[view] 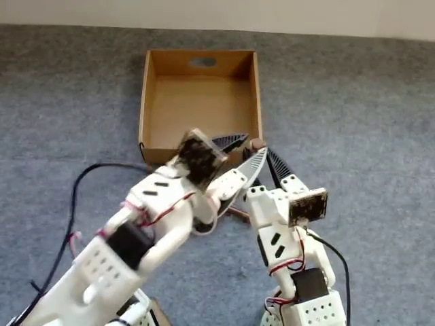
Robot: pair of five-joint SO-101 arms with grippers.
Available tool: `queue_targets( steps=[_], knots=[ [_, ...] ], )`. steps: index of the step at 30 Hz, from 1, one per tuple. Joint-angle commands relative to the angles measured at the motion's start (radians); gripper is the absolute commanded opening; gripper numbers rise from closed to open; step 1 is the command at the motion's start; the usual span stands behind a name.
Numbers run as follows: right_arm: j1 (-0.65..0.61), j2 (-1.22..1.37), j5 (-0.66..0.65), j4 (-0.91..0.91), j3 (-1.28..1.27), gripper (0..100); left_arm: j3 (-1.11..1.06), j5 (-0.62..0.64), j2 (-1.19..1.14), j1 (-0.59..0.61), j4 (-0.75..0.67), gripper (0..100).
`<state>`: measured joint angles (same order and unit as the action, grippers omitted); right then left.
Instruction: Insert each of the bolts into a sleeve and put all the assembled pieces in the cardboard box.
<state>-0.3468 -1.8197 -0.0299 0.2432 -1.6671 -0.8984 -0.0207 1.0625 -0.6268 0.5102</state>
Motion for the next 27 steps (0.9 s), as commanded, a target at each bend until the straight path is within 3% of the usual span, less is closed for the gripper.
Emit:
queue_targets(
  steps=[1, 5, 7, 11, 14, 19, 27],
  knots=[
    [0.010, -0.013, 0.002, -0.022, -0.015, 0.5, 0.012, 0.000, 0.133, -0.007, 0.097, 14],
    [0.010, -0.013, 0.002, -0.022, -0.015, 0.5, 0.008, 0.000, 0.226, -0.001, 0.210, 14],
    [0.010, -0.013, 0.002, -0.021, -0.015, 0.5, 0.008, 0.000, 0.265, 0.059, 0.279, 14],
    [0.010, -0.013, 0.002, -0.019, -0.016, 0.5, -0.007, -0.029, 0.292, 0.320, 0.494, 14],
    [0.010, -0.013, 0.005, -0.019, -0.016, 0.5, -0.104, -0.235, 0.280, 0.579, 0.500, 14],
    [0.010, -0.008, 0.006, -0.016, -0.018, 0.5, -0.387, -0.269, 0.283, 0.791, 0.245, 14],
    [0.010, -0.013, 0.008, -0.018, -0.067, 0.5, -0.693, -0.149, 0.283, 0.806, -0.103, 14]
  ],
)
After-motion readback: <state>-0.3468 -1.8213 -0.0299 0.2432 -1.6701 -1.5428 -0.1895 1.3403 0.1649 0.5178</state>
